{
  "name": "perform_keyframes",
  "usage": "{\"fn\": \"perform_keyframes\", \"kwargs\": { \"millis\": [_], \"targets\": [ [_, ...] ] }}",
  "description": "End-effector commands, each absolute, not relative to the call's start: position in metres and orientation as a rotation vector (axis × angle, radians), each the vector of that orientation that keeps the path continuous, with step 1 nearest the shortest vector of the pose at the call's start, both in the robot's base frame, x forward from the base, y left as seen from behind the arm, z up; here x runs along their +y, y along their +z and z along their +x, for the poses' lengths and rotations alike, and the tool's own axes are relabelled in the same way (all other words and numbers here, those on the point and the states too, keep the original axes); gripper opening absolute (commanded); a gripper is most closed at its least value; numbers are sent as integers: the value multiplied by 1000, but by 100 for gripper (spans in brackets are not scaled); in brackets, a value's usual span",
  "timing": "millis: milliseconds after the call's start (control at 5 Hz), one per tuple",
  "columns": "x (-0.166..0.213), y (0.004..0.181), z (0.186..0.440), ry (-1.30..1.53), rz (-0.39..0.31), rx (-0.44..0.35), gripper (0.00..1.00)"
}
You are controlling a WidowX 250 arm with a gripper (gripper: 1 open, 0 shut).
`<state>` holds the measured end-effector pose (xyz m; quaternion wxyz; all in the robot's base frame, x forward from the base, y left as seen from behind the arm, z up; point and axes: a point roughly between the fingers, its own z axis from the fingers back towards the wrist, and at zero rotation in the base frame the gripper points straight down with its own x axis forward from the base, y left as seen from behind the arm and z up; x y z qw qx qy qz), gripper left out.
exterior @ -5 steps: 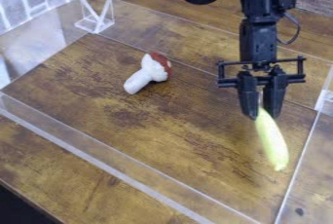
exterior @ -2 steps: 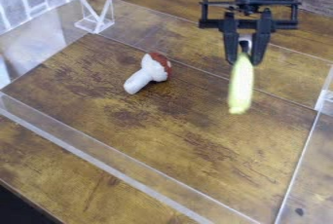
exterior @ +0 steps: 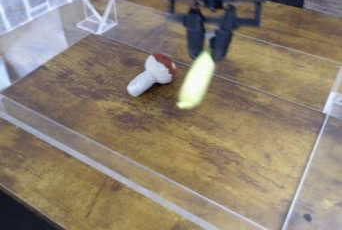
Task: Move the green spoon to the left
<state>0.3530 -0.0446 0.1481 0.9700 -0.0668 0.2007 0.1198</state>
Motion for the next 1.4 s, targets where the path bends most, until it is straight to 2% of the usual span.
{"fn": "perform_keyframes", "kwargs": {
  "millis": [0,200,400,800,1200],
  "targets": [
    [-7,172,339,148,-125,281,0],
    [10,173,331,66,-122,244,0],
    [15,166,330,43,-132,224,0],
    [28,171,329,-21,-147,195,0],
    [57,167,328,-138,-157,178,0]
  ]
}}
